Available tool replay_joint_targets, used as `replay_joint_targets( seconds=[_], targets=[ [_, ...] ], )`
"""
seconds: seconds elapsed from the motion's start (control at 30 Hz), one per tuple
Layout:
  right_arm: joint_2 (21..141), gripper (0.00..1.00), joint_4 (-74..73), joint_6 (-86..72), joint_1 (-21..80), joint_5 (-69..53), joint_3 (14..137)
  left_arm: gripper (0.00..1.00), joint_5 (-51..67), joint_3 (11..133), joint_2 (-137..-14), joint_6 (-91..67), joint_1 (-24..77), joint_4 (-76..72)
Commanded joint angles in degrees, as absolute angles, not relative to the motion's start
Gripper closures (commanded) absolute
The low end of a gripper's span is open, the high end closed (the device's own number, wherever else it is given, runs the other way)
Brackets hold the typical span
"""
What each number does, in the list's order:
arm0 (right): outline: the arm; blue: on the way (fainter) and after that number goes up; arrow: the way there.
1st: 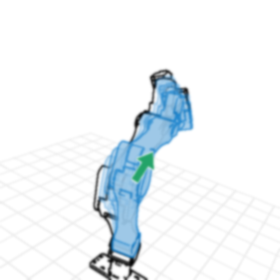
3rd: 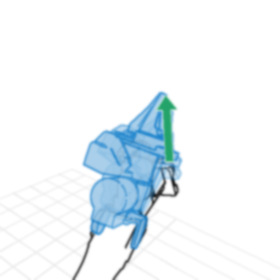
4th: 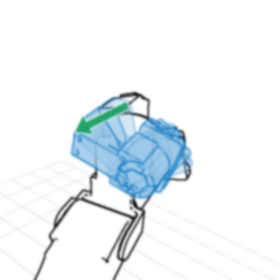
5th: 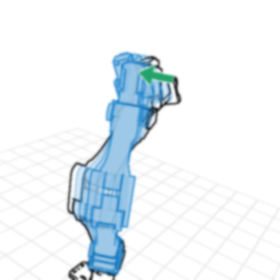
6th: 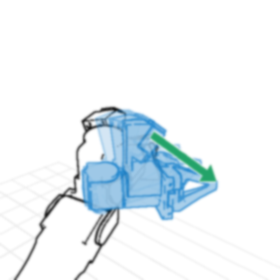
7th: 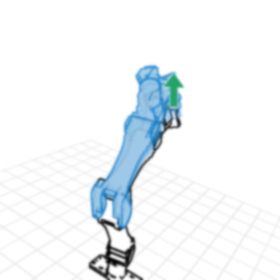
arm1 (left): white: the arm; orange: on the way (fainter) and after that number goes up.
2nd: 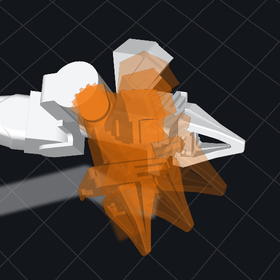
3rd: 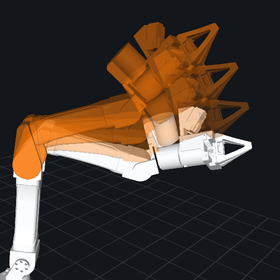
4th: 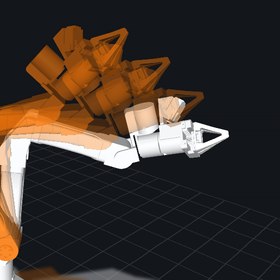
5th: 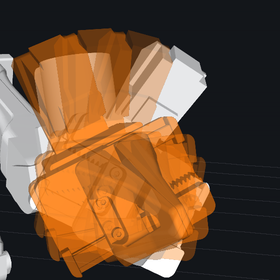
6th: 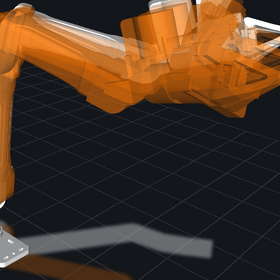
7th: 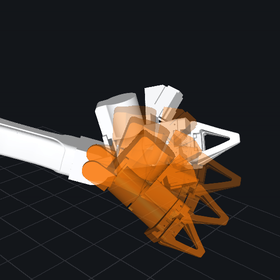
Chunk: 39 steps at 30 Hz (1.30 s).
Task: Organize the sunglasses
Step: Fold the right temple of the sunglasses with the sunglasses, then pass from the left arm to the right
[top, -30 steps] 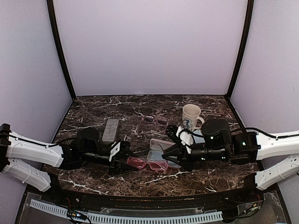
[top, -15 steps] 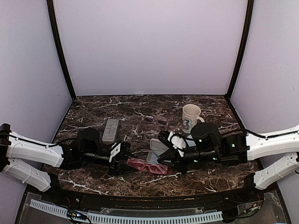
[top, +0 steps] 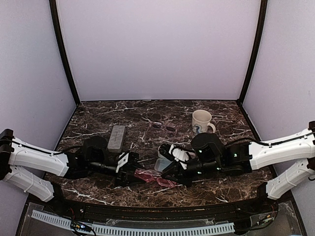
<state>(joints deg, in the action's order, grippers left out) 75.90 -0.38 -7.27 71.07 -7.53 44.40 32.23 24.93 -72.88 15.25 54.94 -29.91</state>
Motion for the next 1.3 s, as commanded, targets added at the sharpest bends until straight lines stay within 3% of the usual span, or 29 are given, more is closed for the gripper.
replay_joint_targets(
  seconds=[0.0, 0.27, 0.57, 0.7, 0.9, 1.1, 1.27],
  targets=[
    [77.17, 0.8, 3.72, -8.24, 71.19, -11.56, 47.13, 1.0, 31.85, 26.19, -73.25, 16.63, 55.11, -31.43],
    [78.22, 0.72, 2.1, -8.53, 71.04, -11.4, 48.73, 1.0, 31.77, 25.95, -73.8, 17.31, 55.11, -31.31],
    [76.63, 0.46, -1.72, -8.99, 68.94, -13.18, 49.84, 1.0, 32.14, 25.88, -74.09, 17.57, 55.2, -31.19],
    [79.3, 0.31, -6.07, -7.9, 68.54, -13.92, 52.83, 1.0, 32.47, 26.22, -74.09, 18.02, 55.24, -30.6],
    [83.98, 0.18, -9.55, -6.15, 68.24, -16.34, 56.0, 1.0, 32.84, 26.36, -73.59, 18.49, 55.45, -30.04],
    [87.23, 0.12, -11.73, -4.8, 68.12, -16.74, 57.9, 1.0, 33.61, 26.54, -73.04, 18.84, 55.61, -29.61],
    [88.77, 0.14, -12.32, -4.23, 68.12, -16.48, 58.35, 1.0, 33.92, 26.29, -72.87, 18.74, 55.63, -29.87]
  ],
)
